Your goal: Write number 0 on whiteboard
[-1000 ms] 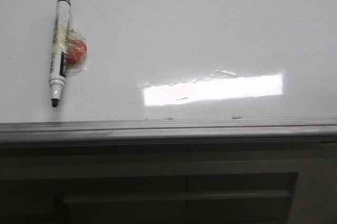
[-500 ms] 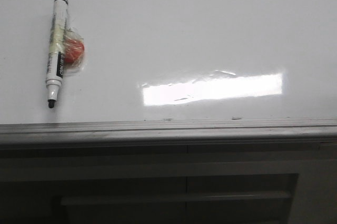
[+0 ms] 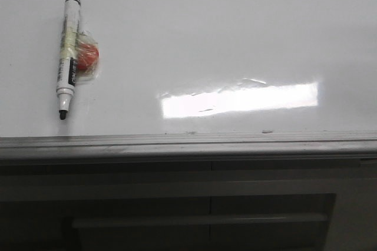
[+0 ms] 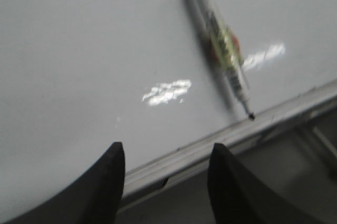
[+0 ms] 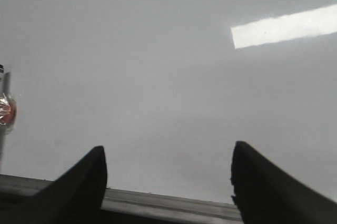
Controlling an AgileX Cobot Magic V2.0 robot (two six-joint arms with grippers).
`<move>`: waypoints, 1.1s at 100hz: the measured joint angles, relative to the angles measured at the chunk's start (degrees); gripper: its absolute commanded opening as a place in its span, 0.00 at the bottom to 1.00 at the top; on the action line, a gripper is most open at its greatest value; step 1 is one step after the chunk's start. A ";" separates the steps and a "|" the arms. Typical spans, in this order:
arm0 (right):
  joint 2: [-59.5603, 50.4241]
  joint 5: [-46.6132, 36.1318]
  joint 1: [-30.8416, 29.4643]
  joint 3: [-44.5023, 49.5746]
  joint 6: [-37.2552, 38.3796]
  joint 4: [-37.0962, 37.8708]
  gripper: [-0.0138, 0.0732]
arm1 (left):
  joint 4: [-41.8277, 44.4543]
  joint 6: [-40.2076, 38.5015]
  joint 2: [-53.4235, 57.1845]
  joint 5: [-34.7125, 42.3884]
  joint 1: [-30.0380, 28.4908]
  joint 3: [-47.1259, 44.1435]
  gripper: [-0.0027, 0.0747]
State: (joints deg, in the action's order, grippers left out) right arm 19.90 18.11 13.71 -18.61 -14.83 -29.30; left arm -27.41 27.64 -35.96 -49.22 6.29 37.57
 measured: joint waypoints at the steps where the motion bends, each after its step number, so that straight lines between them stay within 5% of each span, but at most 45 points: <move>1: 0.34 0.00 0.00 0.00 0.01 0.00 0.67 | 1.45 -0.50 -1.08 -0.94 0.53 0.39 0.44; 17: 2.09 0.00 0.00 0.00 -1.21 0.04 0.67 | 11.77 -8.81 -12.13 -7.34 8.78 7.41 0.44; 43: 2.18 0.00 0.00 0.00 -2.01 0.14 0.67 | 1.97 -14.77 -20.39 5.86 20.92 8.84 0.44; 88: 2.18 0.31 0.00 0.00 -2.14 0.18 0.67 | 2.09 -19.02 -34.09 14.63 22.31 8.94 0.44; 99: 2.18 0.41 0.00 0.00 -2.14 0.18 0.67 | 1.08 -19.02 -35.81 14.52 22.68 9.47 0.33; 110: 2.18 0.41 0.00 0.00 -2.14 0.18 0.67 | 0.35 -19.02 -37.31 14.05 22.78 9.84 0.12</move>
State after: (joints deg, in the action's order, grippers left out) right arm 22.08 18.52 13.71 -18.61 -16.98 -29.12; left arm -27.06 8.63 -73.26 -35.17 29.07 47.42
